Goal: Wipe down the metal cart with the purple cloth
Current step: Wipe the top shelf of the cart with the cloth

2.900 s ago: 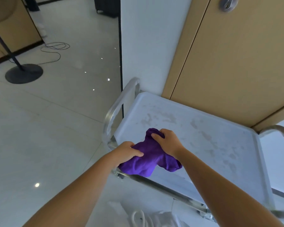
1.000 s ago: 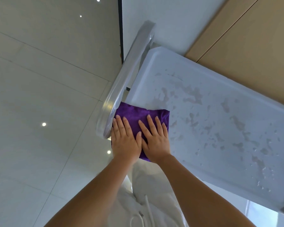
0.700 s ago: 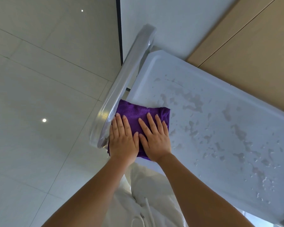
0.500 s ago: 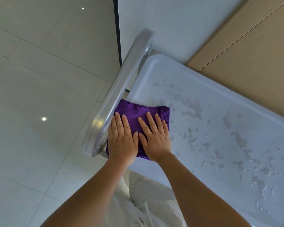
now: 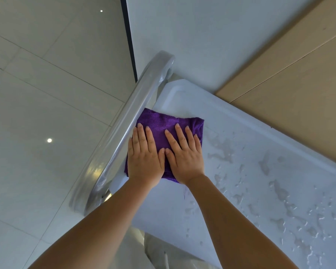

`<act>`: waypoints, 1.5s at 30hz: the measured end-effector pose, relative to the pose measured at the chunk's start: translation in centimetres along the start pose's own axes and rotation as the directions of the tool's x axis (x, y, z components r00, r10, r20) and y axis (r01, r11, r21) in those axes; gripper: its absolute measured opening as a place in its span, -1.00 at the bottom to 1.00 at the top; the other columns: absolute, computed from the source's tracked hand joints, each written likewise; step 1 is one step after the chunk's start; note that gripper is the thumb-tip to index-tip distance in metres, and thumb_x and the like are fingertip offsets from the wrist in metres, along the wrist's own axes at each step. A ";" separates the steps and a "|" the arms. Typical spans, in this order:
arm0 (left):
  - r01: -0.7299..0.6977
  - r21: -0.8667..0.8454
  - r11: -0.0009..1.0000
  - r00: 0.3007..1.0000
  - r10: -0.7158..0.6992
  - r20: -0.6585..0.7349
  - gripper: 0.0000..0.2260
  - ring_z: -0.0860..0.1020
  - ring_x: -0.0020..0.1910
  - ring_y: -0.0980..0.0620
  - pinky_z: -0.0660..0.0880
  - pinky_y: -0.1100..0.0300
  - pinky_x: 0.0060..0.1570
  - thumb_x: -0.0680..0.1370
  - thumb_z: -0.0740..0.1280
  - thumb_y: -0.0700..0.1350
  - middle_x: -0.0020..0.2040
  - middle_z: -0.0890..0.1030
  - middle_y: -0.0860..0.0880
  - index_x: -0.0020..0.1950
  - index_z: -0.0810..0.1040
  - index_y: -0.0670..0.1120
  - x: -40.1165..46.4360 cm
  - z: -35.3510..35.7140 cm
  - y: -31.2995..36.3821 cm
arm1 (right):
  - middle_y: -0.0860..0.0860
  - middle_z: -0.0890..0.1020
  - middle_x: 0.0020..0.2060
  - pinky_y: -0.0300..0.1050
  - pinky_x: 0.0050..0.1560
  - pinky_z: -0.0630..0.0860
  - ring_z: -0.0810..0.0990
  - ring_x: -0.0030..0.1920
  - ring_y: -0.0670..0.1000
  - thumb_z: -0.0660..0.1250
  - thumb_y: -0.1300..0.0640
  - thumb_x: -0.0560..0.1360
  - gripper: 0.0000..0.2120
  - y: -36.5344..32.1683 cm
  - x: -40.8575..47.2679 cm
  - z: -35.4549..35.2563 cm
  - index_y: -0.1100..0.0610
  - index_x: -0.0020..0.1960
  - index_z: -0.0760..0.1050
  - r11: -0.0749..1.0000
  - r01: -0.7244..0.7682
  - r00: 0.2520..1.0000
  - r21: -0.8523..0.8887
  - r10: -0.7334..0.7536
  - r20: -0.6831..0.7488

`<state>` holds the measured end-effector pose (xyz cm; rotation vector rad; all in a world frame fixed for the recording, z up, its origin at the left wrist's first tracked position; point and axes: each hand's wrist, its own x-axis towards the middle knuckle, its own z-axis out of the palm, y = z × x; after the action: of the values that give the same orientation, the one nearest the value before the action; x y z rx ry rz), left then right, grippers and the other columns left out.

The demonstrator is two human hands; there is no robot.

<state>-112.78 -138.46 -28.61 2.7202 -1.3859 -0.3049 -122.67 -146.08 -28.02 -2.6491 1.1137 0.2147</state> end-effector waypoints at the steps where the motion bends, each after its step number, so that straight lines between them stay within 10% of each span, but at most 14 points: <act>1: -0.002 0.000 1.000 1.000 0.002 -0.006 -0.42 0.30 0.39 -0.27 0.11 -0.11 0.34 0.56 -0.01 0.05 0.42 0.28 -0.34 0.43 0.22 -0.33 0.4 0.1 0.2 | 0.05 0.20 0.49 0.05 0.45 -0.05 0.11 0.50 0.14 -0.12 -0.13 0.59 -0.50 0.3 0.4 -0.2 -0.06 0.50 0.14 1.000 -0.001 1.000 0.002 0.001 0.012; 16: 0.047 -0.040 0.998 0.999 -0.046 0.029 -0.41 0.30 0.40 -0.25 0.22 -0.08 0.34 0.55 -0.02 0.06 0.42 0.28 -0.32 0.44 0.22 -0.32 6.6 -0.8 3.4 | -0.01 0.02 0.53 -0.04 0.43 -0.26 -0.09 0.53 0.11 -0.30 -0.15 0.53 -0.43 3.8 6.2 -2.7 -0.11 0.52 -0.04 0.998 0.046 0.999 -0.035 -0.046 0.023; 23: 0.064 -0.003 0.998 0.994 -0.064 0.087 -0.41 -0.15 0.52 -0.14 -0.19 0.03 0.45 0.60 -0.18 0.09 0.53 -0.18 -0.22 0.49 -0.27 -0.22 7.1 -1.1 4.6 | -0.02 -0.03 0.54 -0.05 0.42 -0.30 -0.13 0.53 0.09 -0.37 -0.16 0.50 -0.40 4.7 6.8 -3.1 -0.13 0.52 -0.09 0.998 0.039 0.999 -0.052 -0.038 0.024; 29: -0.141 -0.034 0.989 0.986 0.138 -0.089 -0.52 0.36 0.36 -0.19 0.28 -0.20 0.29 0.50 0.04 -0.09 0.37 0.40 -0.23 0.36 0.39 -0.26 5.8 -1.2 3.2 | 0.03 0.04 0.53 0.02 0.45 -0.21 -0.04 0.52 0.14 -0.25 -0.13 0.58 -0.47 3.8 7.2 -3.4 -0.06 0.53 0.01 0.995 0.042 0.999 -0.093 -0.042 0.000; 36: -0.054 -0.039 0.998 0.996 0.051 -0.074 -0.48 0.40 0.32 -0.23 0.24 -0.22 0.28 0.46 0.06 -0.07 0.32 0.45 -0.26 0.34 0.39 -0.29 1.2 -1.3 1.8 | 0.26 0.40 0.34 0.20 0.37 0.22 0.32 0.37 0.27 0.27 0.06 0.53 -0.52 -0.3 7.8 -4.4 0.14 0.41 0.33 0.988 0.145 0.977 0.052 -0.135 -0.166; 45: -0.038 -0.019 0.999 0.999 0.038 -0.020 -0.41 0.35 0.37 -0.23 0.21 -0.17 0.30 0.49 0.04 0.03 0.39 0.37 -0.27 0.39 0.32 -0.32 0.5 -0.2 1.1 | 0.01 -0.15 0.54 0.07 0.46 -0.24 -0.21 0.52 0.13 -0.08 -0.20 0.60 -0.44 0.7 9.0 -3.1 -0.14 0.52 -0.18 0.988 0.141 0.989 -0.068 -0.137 0.055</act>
<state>-113.35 -139.52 -28.35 2.6705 -1.4203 -0.2860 -116.86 -153.57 -27.28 -2.7548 0.9179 0.2974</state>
